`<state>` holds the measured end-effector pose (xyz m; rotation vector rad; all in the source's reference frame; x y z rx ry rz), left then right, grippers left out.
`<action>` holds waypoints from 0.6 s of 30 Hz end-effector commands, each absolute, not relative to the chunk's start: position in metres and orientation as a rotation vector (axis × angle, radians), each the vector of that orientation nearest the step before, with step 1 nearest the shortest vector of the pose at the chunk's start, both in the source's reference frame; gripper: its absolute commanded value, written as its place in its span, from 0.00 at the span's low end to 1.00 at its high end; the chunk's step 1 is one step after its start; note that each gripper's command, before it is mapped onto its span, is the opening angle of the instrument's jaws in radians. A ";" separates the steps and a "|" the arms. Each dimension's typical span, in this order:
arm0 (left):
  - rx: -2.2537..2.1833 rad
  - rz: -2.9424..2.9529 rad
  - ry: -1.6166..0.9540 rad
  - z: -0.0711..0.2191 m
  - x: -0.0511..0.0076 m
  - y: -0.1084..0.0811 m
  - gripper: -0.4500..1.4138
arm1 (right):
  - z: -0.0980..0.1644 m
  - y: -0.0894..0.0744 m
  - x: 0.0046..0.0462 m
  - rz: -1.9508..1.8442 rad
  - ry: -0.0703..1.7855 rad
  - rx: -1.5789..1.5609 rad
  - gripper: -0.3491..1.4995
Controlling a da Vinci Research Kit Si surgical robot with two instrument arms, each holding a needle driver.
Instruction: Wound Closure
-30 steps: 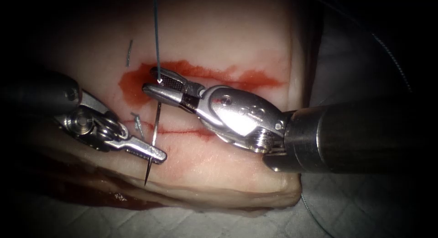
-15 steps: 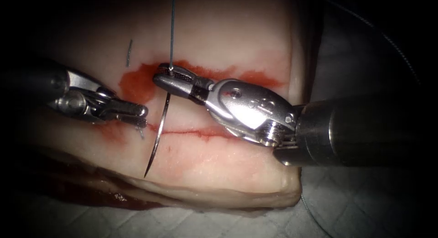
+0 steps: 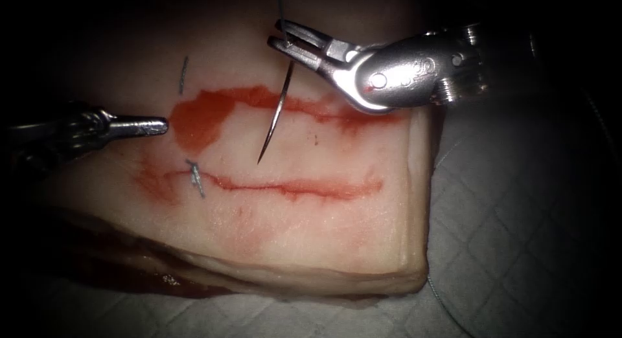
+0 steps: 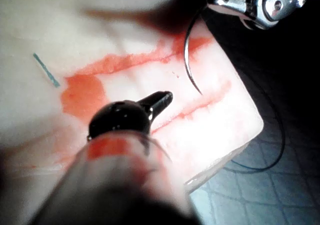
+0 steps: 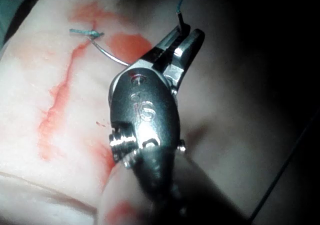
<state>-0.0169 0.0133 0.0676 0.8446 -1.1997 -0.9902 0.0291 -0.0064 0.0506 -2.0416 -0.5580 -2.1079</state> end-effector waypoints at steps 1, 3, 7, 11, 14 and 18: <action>0.829 -0.917 -1.186 0.069 -0.0183 0.013 0.00 | 0.051 -0.006 0.0305 -2.111 -0.581 -2.048 0.00; 0.791 -0.796 -1.184 0.069 -0.0194 0.011 0.00 | 0.051 -0.006 0.0308 -2.117 -0.596 -2.048 0.00; 0.708 -0.541 -1.192 0.071 -0.0210 0.009 0.00 | 0.050 -0.006 0.0312 -2.137 -0.636 -2.064 0.00; 0.675 -0.389 -1.153 0.073 -0.0212 0.006 0.00 | 0.050 -0.006 0.0324 -2.185 -0.745 -2.150 0.00; 0.637 -0.395 -1.101 0.074 -0.0214 0.006 0.00 | 0.051 -0.006 0.0333 -2.265 -0.788 -2.236 0.00; 0.601 -0.428 -1.095 0.074 -0.0217 0.006 0.00 | 0.051 -0.006 0.0348 -2.366 -0.812 -2.286 0.00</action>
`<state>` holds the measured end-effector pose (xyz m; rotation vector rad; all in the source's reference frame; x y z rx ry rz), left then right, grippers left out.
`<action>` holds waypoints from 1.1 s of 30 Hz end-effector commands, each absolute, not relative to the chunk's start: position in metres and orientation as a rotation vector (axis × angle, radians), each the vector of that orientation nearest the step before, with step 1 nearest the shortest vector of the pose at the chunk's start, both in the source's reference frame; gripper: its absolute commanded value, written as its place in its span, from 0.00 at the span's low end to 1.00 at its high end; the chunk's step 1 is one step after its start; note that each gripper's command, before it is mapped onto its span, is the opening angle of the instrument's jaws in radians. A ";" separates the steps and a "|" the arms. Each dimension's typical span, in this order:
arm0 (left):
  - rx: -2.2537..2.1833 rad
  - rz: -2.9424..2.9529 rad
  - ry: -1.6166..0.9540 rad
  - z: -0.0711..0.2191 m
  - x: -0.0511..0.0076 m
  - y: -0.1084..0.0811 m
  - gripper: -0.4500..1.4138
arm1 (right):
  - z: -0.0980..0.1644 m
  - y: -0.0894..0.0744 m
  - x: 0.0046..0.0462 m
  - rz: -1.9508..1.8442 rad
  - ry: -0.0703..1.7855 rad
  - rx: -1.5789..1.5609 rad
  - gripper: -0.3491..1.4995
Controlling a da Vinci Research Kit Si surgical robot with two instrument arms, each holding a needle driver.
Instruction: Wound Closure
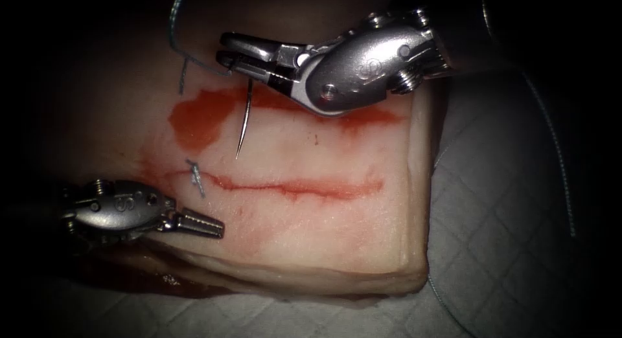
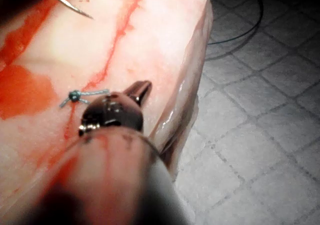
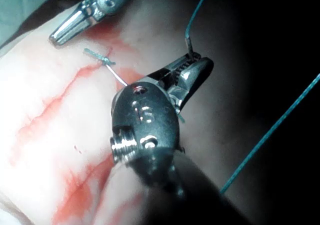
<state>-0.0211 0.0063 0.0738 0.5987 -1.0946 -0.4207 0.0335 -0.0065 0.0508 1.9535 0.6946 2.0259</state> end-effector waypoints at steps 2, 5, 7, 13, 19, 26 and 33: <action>0.580 -0.463 -1.089 0.074 -0.0220 0.007 0.00 | 0.051 -0.007 0.0355 2.021 0.698 1.921 0.00; 0.538 -0.503 -1.082 0.074 -0.0221 0.007 0.00 | 0.052 -0.007 0.0360 2.018 0.685 1.883 0.00; 0.530 -0.516 -1.079 0.074 -0.0220 0.008 0.00 | 0.052 -0.007 0.0361 2.002 0.683 1.865 0.00; 0.491 -0.517 -1.028 0.074 -0.0222 0.007 0.00 | 0.053 -0.007 0.0363 1.979 0.678 1.821 0.00; 0.465 -0.520 -0.959 0.075 -0.0222 0.007 0.00 | 0.053 -0.007 0.0365 1.943 0.662 1.671 0.00; 0.456 -0.515 -0.917 0.076 -0.0221 0.006 0.00 | 0.053 -0.008 0.0377 1.915 0.713 1.614 0.00; 0.456 -0.519 -0.916 0.076 -0.0220 0.006 0.00 | 0.053 -0.009 0.0388 1.919 0.752 1.562 0.00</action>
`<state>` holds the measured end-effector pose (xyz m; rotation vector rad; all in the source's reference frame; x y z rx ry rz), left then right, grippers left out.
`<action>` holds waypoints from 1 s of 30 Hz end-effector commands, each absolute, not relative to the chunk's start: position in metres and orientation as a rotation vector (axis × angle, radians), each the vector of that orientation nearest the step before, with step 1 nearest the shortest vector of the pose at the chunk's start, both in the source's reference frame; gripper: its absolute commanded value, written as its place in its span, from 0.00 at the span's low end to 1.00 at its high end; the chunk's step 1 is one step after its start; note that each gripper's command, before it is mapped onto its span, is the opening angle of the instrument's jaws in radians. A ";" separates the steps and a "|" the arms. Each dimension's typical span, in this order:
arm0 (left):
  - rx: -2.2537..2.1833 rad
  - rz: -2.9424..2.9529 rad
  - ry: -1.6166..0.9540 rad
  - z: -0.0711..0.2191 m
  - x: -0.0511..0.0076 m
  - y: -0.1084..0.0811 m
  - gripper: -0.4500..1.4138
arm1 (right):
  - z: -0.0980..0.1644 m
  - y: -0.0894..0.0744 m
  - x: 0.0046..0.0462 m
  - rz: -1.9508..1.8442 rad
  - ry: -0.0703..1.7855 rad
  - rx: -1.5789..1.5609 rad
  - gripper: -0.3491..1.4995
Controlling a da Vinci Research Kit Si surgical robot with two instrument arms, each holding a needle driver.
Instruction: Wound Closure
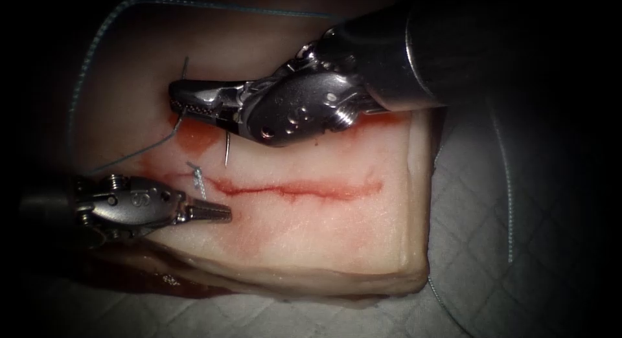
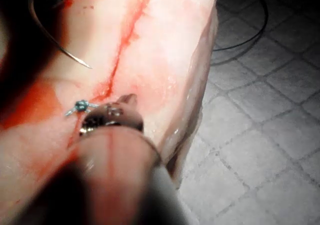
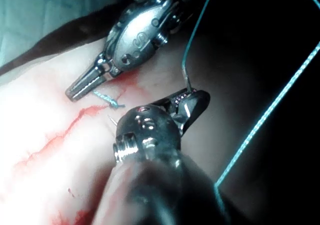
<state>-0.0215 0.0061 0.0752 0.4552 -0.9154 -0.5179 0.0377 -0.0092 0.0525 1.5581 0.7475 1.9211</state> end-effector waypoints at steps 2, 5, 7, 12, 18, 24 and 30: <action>0.457 -0.519 -0.916 0.075 -0.0219 0.006 0.00 | 0.053 -0.009 0.0389 1.923 0.758 1.556 0.00; 0.462 -0.520 -0.916 0.075 -0.0216 0.006 0.00 | 0.054 -0.010 0.0389 1.925 0.750 1.537 0.00; 0.462 -0.520 -0.916 0.075 -0.0215 0.006 0.00 | 0.054 -0.010 0.0389 1.926 0.747 1.530 0.00; 0.460 -0.523 -0.915 0.075 -0.0213 0.006 0.00 | 0.055 -0.010 0.0388 1.928 0.724 1.502 0.00; 0.460 -0.523 -0.915 0.075 -0.0213 0.006 0.01 | 0.055 -0.010 0.0389 1.930 0.725 1.496 0.00; 0.460 -0.526 -0.914 0.075 -0.0214 0.007 0.04 | 0.056 -0.010 0.0392 1.931 0.715 1.480 0.00; 0.462 -0.528 -0.914 0.075 -0.0214 0.007 0.06 | 0.056 -0.011 0.0395 1.913 0.712 1.447 0.00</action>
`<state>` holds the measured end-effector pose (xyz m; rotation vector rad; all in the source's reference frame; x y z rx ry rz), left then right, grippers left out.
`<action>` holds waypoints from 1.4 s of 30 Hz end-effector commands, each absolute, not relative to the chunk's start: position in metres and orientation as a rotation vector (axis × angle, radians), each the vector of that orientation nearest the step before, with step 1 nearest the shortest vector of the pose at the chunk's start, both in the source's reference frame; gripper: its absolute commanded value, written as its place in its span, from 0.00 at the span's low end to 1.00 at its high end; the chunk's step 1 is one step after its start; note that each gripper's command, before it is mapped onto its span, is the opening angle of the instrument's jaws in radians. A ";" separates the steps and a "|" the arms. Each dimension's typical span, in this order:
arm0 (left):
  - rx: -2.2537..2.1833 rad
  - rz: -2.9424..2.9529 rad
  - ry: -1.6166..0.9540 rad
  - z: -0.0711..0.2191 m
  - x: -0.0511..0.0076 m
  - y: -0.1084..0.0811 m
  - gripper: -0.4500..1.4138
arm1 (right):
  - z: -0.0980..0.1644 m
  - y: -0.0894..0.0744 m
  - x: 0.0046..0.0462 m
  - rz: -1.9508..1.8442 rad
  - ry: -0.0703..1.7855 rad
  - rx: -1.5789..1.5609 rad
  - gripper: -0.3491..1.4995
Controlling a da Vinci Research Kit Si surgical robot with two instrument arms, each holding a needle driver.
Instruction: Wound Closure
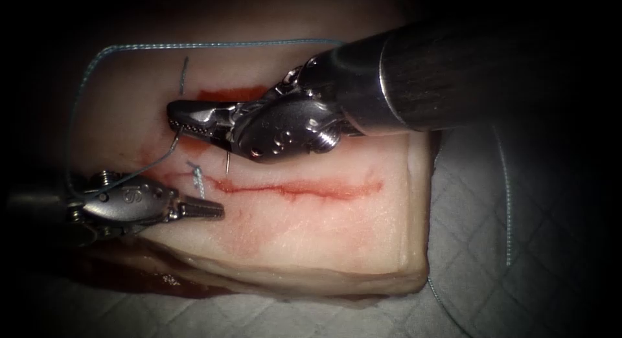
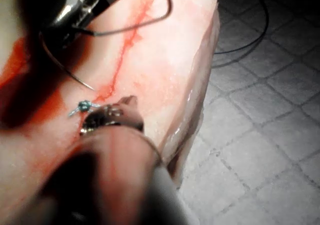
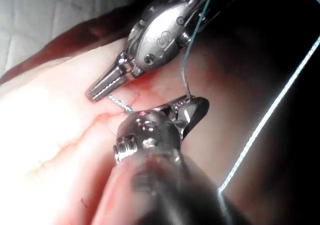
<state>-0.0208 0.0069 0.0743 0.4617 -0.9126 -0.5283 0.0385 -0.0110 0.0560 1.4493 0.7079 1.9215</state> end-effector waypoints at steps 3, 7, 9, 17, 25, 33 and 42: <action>0.462 -0.529 -0.913 0.075 -0.0214 0.007 0.06 | 0.056 -0.011 0.0397 1.870 0.693 1.367 0.00; 0.462 -0.530 -0.913 0.075 -0.0214 0.007 0.07 | 0.056 -0.011 0.0401 1.841 0.708 1.343 0.00; 0.461 -0.530 -0.913 0.075 -0.0214 0.007 0.07 | 0.055 -0.011 0.0402 1.832 0.708 1.333 0.00; 0.459 -0.531 -0.913 0.075 -0.0216 0.006 0.06 | 0.055 -0.011 0.0406 1.806 0.716 1.299 0.00; 0.457 -0.533 -0.912 0.075 -0.0217 0.006 0.06 | 0.055 -0.012 0.0407 1.796 0.710 1.285 0.00; 0.457 -0.535 -0.912 0.074 -0.0218 0.006 0.06 | 0.055 -0.012 0.0407 1.784 0.710 1.271 0.00; 0.450 -0.542 -0.910 0.075 -0.0223 0.006 0.00 | 0.055 -0.012 0.0406 1.770 0.696 1.252 0.00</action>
